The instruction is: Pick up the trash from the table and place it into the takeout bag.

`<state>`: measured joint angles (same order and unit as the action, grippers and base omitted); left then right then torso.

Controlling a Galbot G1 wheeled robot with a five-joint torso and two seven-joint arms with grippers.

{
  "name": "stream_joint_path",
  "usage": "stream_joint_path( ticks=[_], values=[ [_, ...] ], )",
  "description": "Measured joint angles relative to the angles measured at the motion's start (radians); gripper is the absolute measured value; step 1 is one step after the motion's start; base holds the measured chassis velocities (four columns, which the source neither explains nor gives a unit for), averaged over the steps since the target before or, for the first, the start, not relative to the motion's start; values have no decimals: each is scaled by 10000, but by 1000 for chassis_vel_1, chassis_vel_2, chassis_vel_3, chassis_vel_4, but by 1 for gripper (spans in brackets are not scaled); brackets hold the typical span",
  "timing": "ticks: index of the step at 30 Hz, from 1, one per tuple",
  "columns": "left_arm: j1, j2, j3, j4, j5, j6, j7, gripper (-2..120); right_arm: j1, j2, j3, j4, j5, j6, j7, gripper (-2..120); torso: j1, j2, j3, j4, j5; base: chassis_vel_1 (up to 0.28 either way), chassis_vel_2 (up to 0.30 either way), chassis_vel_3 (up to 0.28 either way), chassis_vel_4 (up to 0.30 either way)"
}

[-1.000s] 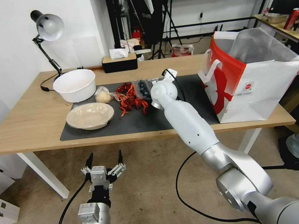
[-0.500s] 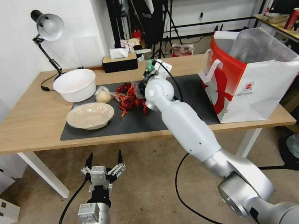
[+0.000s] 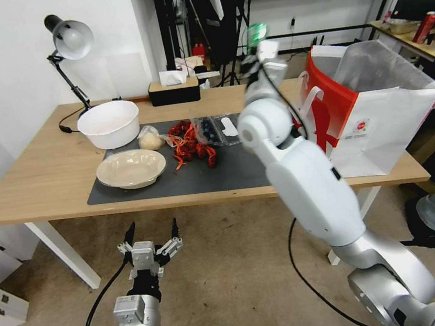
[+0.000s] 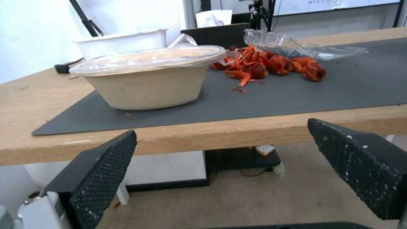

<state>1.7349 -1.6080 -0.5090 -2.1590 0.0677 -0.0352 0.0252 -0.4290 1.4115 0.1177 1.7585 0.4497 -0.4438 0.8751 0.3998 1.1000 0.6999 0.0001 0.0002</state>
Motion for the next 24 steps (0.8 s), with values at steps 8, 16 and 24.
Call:
stream_joint_path(
  ticks=[8, 16, 24],
  values=[
    [6, 0, 42, 13, 52, -7, 0, 100, -606, -682, 1084, 685, -383, -441, -41, 0, 0, 0, 0, -2, 2, 0, 0, 0, 0],
    [-37, 0, 168, 105, 138, -14, 12, 100, -1121, -1402, 1816, 1187, 118, -266, -116, 0, 0, 0, 0, -2, -2, 0, 0, 0, 0],
    [-17, 0, 213, 93, 203, -15, 35, 100, -1472, -1636, 2456, 1538, 334, -268, -117, 0, 1, 0, 0, -1, 0, 0, 0, 0, 0]
  ],
)
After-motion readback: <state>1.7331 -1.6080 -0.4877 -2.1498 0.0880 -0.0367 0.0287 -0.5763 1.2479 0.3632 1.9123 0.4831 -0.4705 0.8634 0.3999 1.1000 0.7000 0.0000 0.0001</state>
